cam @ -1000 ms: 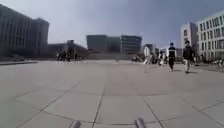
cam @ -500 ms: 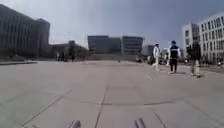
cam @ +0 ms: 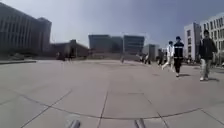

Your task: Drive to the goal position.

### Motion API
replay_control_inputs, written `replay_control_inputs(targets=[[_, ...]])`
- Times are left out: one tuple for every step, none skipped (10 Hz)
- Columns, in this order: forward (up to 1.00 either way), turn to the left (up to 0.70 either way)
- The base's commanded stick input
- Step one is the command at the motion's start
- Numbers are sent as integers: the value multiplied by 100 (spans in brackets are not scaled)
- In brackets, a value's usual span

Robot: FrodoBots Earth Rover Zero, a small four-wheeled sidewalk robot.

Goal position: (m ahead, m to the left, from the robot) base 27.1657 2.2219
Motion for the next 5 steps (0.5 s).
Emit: replay_control_inputs(targets=[[70,1],[70,1],[70,1],[70,1],[70,1]])
